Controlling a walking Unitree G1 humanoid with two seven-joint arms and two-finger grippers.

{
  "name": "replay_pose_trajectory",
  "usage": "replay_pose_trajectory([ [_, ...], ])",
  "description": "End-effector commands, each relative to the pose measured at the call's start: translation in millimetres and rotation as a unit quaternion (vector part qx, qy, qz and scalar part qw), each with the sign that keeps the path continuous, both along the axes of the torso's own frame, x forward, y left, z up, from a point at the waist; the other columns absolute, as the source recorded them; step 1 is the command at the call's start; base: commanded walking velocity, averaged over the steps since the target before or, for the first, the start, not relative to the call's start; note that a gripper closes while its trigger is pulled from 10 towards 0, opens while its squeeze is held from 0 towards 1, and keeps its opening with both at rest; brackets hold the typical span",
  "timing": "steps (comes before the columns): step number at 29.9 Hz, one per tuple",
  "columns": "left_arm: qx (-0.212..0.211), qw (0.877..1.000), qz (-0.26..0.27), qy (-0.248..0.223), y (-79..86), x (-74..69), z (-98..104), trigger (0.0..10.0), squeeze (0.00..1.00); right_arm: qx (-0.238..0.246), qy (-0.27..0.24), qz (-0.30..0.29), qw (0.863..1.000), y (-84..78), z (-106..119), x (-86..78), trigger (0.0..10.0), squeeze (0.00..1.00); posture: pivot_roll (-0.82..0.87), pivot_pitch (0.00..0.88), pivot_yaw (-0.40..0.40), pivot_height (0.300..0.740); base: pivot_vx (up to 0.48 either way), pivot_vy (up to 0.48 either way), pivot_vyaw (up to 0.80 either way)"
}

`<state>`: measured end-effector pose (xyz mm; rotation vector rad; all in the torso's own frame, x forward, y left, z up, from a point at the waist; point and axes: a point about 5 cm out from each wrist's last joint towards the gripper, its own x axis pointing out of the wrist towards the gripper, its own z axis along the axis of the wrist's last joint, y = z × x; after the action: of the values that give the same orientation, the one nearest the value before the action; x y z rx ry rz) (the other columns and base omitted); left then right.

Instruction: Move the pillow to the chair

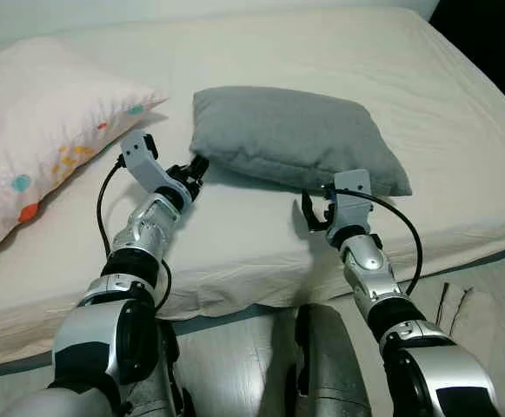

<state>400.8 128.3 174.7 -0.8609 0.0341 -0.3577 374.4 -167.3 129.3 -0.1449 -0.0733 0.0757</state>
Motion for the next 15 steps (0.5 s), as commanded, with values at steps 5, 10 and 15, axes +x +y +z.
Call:
replay_pose_trajectory([
  [5,-0.054,0.994,-0.096,-0.028,-9.6,-14.4,-15,10.0,1.00,0.008,0.011,0.002,1.000,1.0,-7,-2.3,10.0,0.00,0.03,0.366,-0.002,0.557,0.000,0.000,0.00],
  [10,-0.077,0.993,-0.079,-0.029,-0.9,-14.6,-17,10.0,1.00,0.007,0.012,0.003,1.000,1.4,-8,-3.1,10.0,0.00,0.02,0.359,-0.004,0.557,0.000,0.000,0.00],
  [15,-0.098,0.993,-0.050,-0.036,4.5,-10.4,-9,10.0,1.00,0.007,0.012,0.004,1.000,1.2,-8,-3.3,10.0,0.00,0.02,0.353,-0.005,0.557,0.000,0.000,0.00],
])
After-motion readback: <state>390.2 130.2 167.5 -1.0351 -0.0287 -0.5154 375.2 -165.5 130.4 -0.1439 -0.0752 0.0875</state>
